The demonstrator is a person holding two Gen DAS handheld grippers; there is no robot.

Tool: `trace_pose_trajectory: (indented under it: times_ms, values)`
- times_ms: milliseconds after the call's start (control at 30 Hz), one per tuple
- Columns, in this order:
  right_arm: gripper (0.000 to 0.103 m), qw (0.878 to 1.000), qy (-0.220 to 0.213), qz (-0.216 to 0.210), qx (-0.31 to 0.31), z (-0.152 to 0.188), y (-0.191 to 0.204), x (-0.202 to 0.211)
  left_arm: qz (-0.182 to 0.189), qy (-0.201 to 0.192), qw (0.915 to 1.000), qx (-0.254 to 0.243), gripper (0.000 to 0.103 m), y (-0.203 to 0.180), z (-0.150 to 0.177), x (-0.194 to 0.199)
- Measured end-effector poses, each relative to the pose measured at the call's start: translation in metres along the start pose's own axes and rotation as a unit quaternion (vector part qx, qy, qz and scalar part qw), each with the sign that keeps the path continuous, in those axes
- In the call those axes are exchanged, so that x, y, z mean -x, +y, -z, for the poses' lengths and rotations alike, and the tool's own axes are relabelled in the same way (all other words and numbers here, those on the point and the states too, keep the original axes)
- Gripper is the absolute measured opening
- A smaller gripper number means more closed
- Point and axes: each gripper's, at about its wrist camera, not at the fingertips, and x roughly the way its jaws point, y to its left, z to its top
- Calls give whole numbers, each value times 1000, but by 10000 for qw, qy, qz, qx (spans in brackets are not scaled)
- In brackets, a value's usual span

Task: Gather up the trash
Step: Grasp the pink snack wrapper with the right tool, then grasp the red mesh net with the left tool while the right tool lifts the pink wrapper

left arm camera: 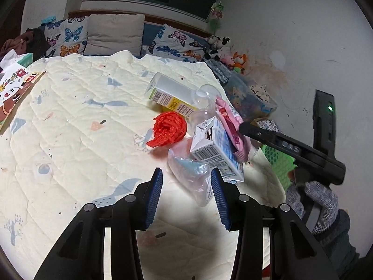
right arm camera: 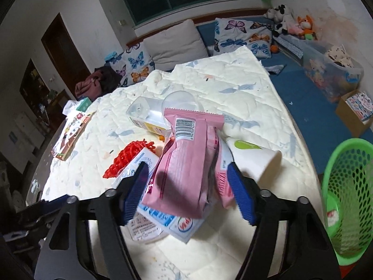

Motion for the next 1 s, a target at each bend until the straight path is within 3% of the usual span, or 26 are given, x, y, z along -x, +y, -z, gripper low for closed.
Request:
trace_pose_trajectory:
  times_ms: [433,733,1000]
  values:
    - [63,9994,207,-66,-255,-5,-1,-24,75,33,9999,66,45,3,-2,-6]
    - [64,9987,305,119,-399,-8,-3,-33,155,93,9998,99,45,4,-3,-12]
    - [40,9981,193,-62,-576,-7,-8,-21,193,103,9996,-184,45,-3,-12,-18]
